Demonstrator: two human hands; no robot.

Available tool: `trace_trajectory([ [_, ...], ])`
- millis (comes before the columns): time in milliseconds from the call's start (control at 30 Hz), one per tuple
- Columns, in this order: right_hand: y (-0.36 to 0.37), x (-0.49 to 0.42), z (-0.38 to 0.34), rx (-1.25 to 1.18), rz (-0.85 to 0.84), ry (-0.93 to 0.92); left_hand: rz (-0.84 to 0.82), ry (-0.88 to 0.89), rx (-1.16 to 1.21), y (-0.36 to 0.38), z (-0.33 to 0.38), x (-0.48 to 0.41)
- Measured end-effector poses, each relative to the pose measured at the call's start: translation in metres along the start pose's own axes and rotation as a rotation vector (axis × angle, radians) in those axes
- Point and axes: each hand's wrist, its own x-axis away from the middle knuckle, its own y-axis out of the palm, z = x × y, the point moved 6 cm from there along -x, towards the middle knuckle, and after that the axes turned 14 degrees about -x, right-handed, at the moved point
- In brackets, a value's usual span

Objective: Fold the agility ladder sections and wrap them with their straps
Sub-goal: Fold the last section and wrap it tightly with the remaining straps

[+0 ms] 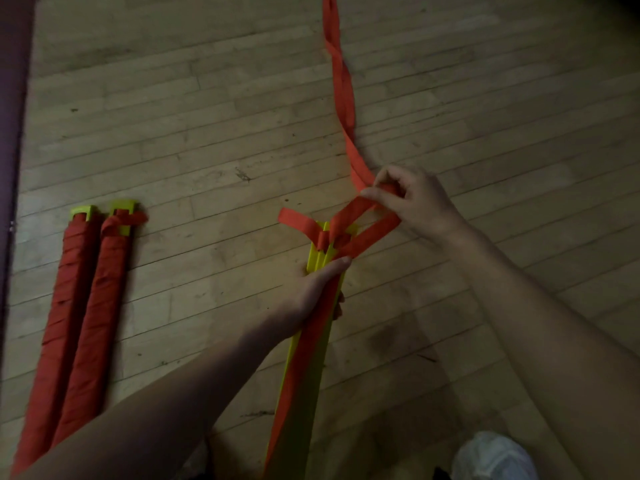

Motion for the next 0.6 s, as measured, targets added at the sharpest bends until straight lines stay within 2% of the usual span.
trace_trajectory([
  [67, 0.0, -0.005, -0.011, 0.228, -0.101, -0.089, 0.06, -0.019, -0.026, -0.002, -0.003, -0.002],
  [200, 0.0, 0.006, 0.013, 0.548, -0.344, 0.169, 0.175, 0.001, -0.034, -0.013, -0.003, -0.003],
  [333, -0.004, 0.039, 0.046, 0.687, -0.456, 0.307, 0.257, -0.021, -0.019, -0.034, -0.005, -0.006],
  [400, -0.008, 0.061, 0.066, 0.608, -0.465, 0.425, 0.274, -0.031, -0.03, -0.044, -0.006, -0.009],
  [533, 0.011, 0.101, 0.086, 0.056, -0.48, 0.814, 0.306, -0.036, -0.041, -0.053, -0.001, -0.014],
  [600, 0.029, 0.116, 0.089, -0.047, -0.547, 0.951, 0.305, -0.037, -0.037, -0.053, 0.003, -0.015],
])
